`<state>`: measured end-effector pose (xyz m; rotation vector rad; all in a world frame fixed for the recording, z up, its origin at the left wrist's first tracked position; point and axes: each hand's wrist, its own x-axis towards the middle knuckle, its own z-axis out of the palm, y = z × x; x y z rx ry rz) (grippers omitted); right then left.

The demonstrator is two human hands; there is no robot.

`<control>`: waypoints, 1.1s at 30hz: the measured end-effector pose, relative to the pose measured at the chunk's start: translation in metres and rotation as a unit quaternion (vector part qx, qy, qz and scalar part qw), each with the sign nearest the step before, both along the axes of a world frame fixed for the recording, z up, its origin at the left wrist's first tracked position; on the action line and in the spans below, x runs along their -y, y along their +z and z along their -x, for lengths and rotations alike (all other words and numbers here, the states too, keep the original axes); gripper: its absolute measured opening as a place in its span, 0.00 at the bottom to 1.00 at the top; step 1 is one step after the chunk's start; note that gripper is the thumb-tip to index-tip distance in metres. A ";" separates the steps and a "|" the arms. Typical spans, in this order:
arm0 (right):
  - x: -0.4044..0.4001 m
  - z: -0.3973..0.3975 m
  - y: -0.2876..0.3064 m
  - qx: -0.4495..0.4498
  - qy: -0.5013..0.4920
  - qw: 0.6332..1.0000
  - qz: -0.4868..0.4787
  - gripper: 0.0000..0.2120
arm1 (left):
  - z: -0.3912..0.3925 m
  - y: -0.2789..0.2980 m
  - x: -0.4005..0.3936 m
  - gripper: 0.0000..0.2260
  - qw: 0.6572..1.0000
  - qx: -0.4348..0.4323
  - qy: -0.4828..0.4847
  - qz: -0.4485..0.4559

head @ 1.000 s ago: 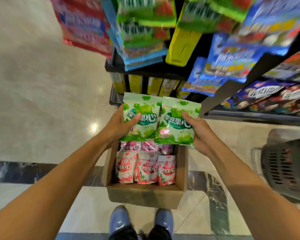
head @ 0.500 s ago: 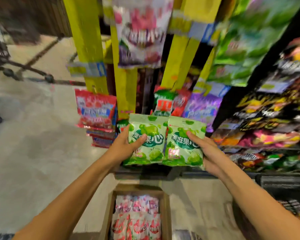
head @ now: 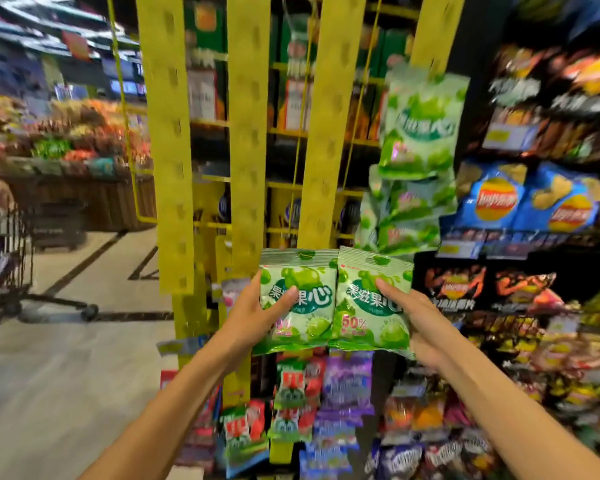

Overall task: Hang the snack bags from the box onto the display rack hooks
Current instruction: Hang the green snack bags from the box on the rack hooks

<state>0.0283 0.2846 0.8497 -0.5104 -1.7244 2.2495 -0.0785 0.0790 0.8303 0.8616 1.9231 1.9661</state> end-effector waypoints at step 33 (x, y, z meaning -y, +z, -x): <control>-0.085 0.087 0.301 -0.122 -0.213 0.963 -0.112 0.34 | 0.046 0.281 -0.053 0.07 0.983 -0.125 0.044 -0.129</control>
